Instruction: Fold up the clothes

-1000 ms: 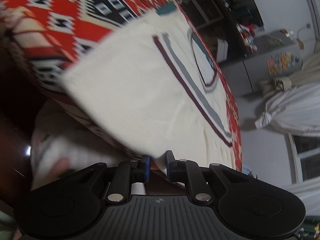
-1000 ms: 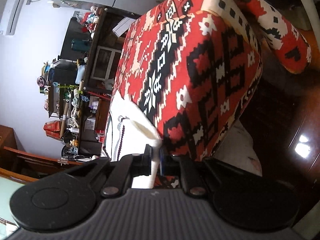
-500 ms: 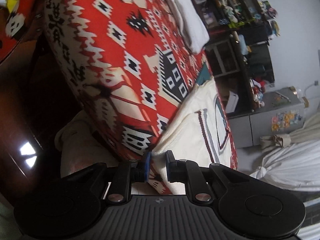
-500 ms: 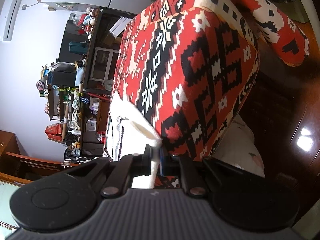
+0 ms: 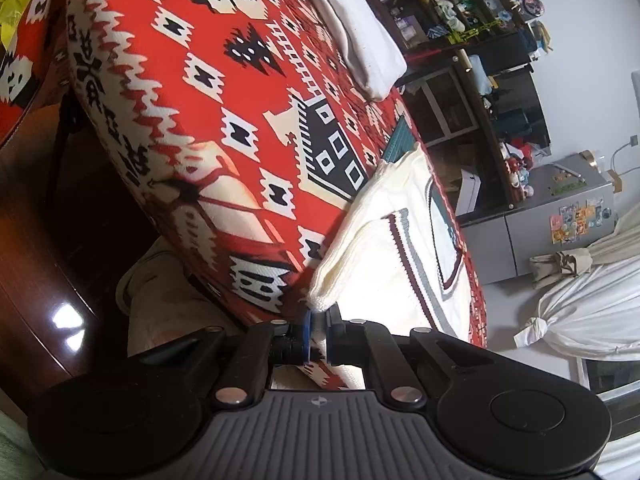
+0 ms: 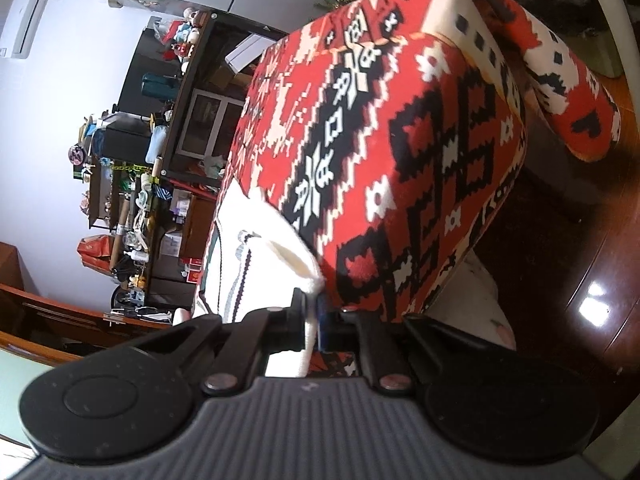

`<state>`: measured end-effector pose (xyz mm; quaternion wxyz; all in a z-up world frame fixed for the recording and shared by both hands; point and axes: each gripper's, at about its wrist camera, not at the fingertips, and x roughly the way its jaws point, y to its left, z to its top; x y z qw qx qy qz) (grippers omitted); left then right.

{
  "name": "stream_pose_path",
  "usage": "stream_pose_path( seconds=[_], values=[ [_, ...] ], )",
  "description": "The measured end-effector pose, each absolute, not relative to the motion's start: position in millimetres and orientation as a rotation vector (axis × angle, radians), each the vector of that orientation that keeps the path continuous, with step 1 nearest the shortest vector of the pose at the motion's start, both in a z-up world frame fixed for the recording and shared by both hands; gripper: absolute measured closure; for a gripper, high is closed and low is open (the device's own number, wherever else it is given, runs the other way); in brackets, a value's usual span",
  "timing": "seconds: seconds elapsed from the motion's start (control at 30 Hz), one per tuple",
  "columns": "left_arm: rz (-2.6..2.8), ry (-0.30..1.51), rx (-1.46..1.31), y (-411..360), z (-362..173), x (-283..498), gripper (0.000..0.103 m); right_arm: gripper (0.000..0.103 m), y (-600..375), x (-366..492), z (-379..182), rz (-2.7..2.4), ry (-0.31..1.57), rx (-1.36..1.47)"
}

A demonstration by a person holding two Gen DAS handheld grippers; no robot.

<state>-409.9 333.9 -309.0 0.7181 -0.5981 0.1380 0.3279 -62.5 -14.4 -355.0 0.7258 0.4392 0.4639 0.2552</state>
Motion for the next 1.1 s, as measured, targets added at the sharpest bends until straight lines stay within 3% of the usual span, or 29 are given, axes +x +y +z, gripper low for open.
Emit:
stream_pose_path(
  seconds=[0.2, 0.47, 0.53, 0.63, 0.73, 0.83, 1.1],
  values=[
    [0.827, 0.376, -1.181, 328.4, -291.0, -417.6, 0.08, 0.091, -21.8, -62.2, -343.0, 0.554, 1.014, 0.887],
    [0.841, 0.457, -0.849, 322.9, -234.8, -404.6, 0.08, 0.091, -36.9, -61.2, -301.2, 0.567, 0.905, 0.723],
    [0.816, 0.476, -0.763, 323.0, -219.3, -386.9, 0.072, 0.091, -24.9, -62.2, -278.4, 0.611, 0.859, 0.604],
    [0.78, 0.516, -0.655, 325.3, -206.2, -354.2, 0.07, 0.091, 1.5, -64.4, -245.0, 0.675, 0.794, 0.396],
    [0.749, 0.57, -0.588, 338.4, -205.6, -321.5, 0.069, 0.091, 32.6, -62.1, -221.9, 0.721, 0.75, 0.212],
    [0.742, 0.633, -0.525, 356.2, -211.5, -293.6, 0.068, 0.084, 62.2, -49.2, -212.8, 0.749, 0.741, 0.098],
    [0.642, 0.749, -0.428, 395.4, -242.7, -238.1, 0.068, 0.081, 141.1, 4.5, -245.6, 0.812, 0.808, -0.113]
  ],
)
